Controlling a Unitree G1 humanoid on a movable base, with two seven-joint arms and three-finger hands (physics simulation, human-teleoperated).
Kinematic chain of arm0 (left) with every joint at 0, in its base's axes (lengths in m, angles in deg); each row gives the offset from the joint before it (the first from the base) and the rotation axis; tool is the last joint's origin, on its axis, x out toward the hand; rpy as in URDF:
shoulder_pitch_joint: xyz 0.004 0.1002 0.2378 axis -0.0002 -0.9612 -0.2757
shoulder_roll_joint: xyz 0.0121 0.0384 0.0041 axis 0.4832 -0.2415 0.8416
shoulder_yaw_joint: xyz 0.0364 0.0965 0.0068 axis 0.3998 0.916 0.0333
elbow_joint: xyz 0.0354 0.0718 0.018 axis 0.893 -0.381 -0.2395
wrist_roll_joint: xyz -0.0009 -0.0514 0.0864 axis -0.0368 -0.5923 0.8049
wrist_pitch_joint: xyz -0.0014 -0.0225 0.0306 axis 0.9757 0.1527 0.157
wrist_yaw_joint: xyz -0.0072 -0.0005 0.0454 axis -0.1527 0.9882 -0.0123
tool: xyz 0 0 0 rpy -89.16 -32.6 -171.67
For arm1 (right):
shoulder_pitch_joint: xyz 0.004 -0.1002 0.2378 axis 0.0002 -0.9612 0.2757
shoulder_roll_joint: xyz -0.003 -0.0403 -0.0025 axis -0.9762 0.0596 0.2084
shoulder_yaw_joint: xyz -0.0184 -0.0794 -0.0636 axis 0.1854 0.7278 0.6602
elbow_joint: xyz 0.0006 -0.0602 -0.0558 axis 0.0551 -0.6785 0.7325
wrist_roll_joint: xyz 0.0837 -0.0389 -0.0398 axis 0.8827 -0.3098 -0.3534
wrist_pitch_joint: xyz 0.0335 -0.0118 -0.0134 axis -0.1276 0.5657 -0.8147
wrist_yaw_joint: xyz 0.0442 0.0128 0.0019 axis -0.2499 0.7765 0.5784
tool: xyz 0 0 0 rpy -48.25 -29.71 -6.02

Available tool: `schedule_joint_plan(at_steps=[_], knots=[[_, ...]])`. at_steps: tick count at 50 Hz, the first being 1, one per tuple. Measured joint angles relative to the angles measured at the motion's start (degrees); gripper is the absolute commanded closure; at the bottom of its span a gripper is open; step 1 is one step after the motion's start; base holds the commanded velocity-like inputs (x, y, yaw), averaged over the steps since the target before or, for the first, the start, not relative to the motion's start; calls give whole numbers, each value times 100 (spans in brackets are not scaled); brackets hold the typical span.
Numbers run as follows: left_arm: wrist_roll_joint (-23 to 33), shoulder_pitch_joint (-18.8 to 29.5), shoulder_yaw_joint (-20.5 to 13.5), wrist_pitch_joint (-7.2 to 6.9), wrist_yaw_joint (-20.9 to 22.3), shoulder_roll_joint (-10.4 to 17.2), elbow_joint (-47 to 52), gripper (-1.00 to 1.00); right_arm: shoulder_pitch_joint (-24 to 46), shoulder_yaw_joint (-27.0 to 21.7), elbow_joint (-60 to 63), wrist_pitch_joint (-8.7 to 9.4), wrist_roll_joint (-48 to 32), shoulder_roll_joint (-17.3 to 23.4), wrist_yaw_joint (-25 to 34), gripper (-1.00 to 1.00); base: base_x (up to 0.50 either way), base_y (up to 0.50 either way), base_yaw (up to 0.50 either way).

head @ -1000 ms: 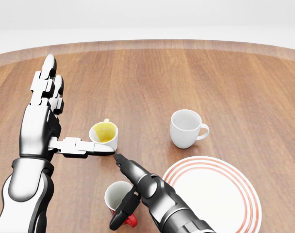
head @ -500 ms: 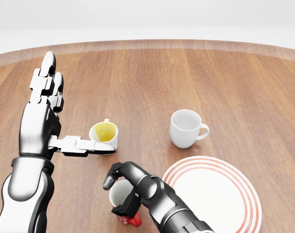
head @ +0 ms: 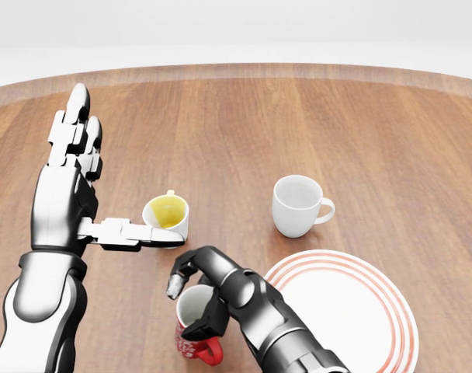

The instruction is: Pick up the red mug and put it on the plate

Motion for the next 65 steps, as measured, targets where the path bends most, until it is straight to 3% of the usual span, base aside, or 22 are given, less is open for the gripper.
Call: schedule_joint_plan(at_steps=[65], knots=[[29, -16, 39, 0, -1, -34, 101, -100, -590, 151, 2435, -2, -916, 456, 1091, 100, 0, 0, 0]])
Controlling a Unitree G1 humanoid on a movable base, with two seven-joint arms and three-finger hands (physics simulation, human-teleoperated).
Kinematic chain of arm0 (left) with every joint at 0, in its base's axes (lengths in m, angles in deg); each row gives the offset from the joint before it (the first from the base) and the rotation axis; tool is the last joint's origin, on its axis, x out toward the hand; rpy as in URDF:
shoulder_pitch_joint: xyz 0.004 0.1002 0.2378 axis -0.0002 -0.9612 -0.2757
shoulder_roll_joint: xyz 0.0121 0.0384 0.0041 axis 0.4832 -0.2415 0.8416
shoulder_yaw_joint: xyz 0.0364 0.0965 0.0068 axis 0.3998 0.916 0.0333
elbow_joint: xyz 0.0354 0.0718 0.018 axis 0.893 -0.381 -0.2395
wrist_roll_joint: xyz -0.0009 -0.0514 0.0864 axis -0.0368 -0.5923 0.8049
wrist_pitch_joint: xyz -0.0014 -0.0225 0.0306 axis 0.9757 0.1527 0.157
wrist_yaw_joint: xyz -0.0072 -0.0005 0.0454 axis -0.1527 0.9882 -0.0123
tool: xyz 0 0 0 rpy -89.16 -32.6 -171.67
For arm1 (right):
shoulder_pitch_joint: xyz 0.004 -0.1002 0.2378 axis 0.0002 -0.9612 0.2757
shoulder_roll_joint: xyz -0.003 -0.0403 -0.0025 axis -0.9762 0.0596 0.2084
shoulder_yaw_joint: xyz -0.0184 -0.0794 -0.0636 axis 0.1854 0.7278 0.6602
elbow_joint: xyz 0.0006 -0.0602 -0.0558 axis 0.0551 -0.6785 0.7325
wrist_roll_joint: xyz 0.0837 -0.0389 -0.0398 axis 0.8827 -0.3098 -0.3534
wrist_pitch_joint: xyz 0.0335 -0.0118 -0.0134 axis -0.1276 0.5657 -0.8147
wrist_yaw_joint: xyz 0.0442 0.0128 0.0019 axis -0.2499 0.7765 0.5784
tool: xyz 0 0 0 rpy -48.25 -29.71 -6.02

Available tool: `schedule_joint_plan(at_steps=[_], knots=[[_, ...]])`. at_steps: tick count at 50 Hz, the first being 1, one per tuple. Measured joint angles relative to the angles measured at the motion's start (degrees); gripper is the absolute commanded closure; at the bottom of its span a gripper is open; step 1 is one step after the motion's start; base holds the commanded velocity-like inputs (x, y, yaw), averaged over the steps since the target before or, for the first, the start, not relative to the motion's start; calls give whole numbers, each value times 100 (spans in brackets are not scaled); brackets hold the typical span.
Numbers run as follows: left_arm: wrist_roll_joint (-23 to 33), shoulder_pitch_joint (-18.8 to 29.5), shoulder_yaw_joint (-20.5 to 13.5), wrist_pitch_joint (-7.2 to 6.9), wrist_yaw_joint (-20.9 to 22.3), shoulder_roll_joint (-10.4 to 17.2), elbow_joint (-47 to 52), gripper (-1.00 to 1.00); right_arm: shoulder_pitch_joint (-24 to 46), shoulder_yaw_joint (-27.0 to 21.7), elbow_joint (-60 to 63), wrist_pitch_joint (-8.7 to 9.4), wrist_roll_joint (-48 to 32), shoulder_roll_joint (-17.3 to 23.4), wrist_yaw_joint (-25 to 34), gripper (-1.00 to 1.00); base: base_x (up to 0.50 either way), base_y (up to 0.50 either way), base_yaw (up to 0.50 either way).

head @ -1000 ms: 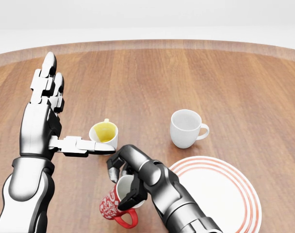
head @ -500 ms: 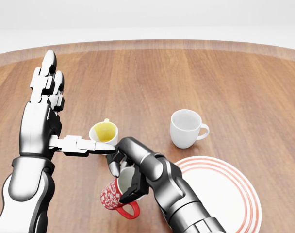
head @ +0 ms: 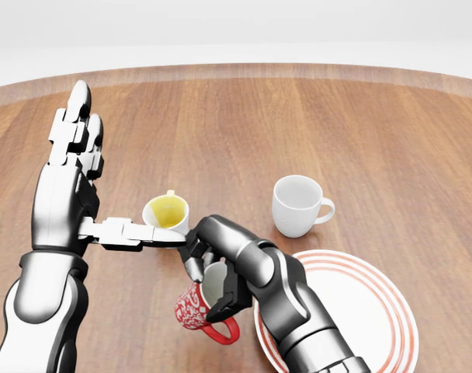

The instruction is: Pick up the red mug and put it on the plate

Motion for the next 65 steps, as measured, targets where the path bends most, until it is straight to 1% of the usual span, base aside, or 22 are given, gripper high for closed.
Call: schedule_joint_plan(at_steps=[17, 33, 47, 65], knots=[[7, -6, 17, 0, -5, -14, 8, -100, -299, -138, 650, 2, -313, 407, 503, 100, 0, 0, 0], [9, -22, 23, 0, -6, -21, 30, -100, -475, -311, 936, 2, -505, 797, 809, 100, 0, 0, 0], [23, -14, 37, 0, -11, -31, 49, -100, -548, -463, 840, 2, -635, 1105, 923, 100, 0, 0, 0], [42, 1, 48, 0, -8, -37, 76, -100, -522, -558, 434, 2, -780, 1355, 940, 100, 0, 0, 0]])
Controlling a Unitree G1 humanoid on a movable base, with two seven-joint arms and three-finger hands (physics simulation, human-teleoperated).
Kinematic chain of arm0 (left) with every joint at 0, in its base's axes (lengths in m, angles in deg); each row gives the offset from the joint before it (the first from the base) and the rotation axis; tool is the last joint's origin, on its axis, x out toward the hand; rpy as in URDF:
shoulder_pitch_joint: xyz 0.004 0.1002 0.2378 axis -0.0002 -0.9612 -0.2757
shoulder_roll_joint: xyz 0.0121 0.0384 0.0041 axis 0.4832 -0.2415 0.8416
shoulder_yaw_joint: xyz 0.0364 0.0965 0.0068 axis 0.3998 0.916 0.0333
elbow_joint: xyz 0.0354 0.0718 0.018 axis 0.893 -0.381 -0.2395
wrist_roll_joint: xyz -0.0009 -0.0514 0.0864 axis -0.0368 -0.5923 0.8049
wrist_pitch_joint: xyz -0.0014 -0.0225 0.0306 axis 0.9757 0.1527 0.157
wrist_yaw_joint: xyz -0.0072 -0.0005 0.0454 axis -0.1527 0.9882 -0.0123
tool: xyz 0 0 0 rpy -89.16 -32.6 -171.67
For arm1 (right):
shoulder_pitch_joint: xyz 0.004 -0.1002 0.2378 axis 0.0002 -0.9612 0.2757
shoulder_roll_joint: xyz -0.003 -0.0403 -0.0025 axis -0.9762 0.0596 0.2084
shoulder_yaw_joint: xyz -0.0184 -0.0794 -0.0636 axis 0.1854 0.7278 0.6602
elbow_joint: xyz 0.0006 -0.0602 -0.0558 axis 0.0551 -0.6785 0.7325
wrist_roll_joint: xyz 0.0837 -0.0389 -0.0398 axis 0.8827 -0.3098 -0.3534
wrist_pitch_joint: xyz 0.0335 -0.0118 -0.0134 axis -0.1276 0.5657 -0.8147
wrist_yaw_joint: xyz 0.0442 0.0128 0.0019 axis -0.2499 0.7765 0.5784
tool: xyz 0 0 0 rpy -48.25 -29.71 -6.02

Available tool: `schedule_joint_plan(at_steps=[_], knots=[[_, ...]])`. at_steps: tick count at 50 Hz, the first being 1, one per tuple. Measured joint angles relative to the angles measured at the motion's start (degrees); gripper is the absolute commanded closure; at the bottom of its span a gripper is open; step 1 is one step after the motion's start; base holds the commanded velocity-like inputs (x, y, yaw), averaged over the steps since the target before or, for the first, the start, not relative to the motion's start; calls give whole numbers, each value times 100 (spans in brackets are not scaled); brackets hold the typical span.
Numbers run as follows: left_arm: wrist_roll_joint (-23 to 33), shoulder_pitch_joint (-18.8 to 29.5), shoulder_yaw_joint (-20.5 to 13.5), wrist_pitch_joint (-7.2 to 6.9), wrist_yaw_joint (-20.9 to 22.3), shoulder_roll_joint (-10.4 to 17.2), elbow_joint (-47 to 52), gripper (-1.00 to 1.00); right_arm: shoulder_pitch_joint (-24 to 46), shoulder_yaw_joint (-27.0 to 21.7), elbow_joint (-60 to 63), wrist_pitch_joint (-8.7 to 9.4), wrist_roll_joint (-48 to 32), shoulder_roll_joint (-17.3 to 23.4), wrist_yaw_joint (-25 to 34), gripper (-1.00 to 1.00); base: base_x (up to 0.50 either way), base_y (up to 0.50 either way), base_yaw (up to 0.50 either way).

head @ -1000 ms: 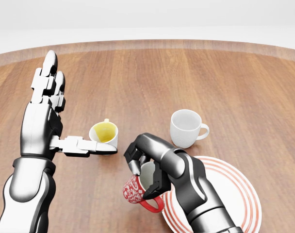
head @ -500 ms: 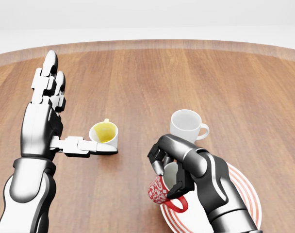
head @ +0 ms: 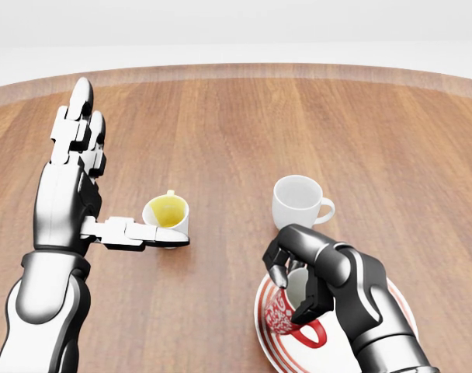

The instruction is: Pick up the red mug and put it on the plate

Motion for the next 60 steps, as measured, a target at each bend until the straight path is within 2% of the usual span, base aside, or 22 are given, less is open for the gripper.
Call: schedule_joint_plan(at_steps=[60], knots=[[31, -33, 50, 0, -18, -42, -23, -100, -52, -218, -194, 0, -643, 555, 440, 100, 0, 0, 0]])
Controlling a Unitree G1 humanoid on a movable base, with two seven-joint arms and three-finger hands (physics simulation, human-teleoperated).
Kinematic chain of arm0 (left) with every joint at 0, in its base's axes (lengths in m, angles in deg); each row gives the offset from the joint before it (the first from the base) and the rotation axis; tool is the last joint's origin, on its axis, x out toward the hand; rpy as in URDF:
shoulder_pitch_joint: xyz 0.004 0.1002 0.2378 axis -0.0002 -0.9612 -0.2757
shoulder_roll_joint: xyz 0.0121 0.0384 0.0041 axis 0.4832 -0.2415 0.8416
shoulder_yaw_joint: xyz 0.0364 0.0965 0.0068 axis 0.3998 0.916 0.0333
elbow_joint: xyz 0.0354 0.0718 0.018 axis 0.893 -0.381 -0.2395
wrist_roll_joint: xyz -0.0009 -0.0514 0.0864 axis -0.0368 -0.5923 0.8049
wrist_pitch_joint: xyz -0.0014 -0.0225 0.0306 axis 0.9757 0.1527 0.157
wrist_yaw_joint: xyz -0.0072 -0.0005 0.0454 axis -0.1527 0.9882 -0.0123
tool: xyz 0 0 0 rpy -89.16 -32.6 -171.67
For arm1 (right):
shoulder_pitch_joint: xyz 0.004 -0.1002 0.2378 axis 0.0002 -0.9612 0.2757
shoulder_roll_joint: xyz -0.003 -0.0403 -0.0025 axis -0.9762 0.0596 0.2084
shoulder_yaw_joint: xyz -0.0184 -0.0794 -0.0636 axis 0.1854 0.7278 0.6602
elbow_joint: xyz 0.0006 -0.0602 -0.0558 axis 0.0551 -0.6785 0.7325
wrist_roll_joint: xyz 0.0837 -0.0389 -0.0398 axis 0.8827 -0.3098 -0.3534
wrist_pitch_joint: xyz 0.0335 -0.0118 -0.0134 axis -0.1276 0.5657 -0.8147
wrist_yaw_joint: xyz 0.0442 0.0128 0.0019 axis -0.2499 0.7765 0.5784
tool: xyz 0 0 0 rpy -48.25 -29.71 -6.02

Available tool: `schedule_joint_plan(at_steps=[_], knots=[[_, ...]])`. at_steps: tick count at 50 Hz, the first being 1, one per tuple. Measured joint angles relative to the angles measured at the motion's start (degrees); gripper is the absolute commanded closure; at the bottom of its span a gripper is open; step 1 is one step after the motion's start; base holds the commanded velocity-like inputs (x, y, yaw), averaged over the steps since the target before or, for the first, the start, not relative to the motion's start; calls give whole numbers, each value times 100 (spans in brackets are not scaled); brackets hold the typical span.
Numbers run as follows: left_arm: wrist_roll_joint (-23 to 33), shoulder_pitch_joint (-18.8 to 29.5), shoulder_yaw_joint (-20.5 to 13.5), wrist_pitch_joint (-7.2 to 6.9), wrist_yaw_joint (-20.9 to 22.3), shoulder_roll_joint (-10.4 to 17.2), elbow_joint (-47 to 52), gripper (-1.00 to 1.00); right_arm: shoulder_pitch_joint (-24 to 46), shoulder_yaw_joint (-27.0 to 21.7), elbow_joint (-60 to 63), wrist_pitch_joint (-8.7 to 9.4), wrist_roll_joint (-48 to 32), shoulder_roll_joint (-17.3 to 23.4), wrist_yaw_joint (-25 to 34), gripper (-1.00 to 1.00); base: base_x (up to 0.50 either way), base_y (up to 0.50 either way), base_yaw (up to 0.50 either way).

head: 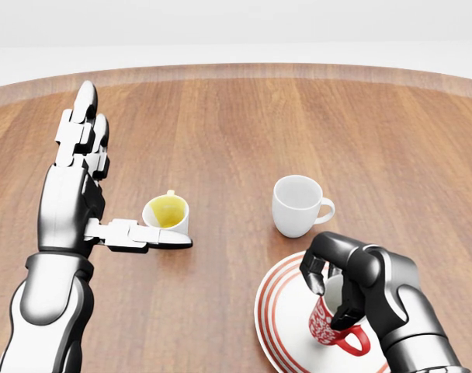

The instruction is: Pick up the red mug and put it on the plate

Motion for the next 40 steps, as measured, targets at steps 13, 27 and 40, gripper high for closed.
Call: schedule_joint_plan(at_steps=[13, 27, 40], knots=[[17, 0, 13, 0, 1, -9, 30, -100, -29, -37, 72, 0, -42, 48, 22, -17, 0, 0, 0], [23, -10, 17, 0, -1, -16, 29, -100, -43, -42, 113, 0, -122, 40, -22, -100, 0, 0, 0], [18, -13, 10, 0, 2, -14, 50, -100, -39, -35, 129, 0, -159, 23, -17, -100, 0, 0, 0]])
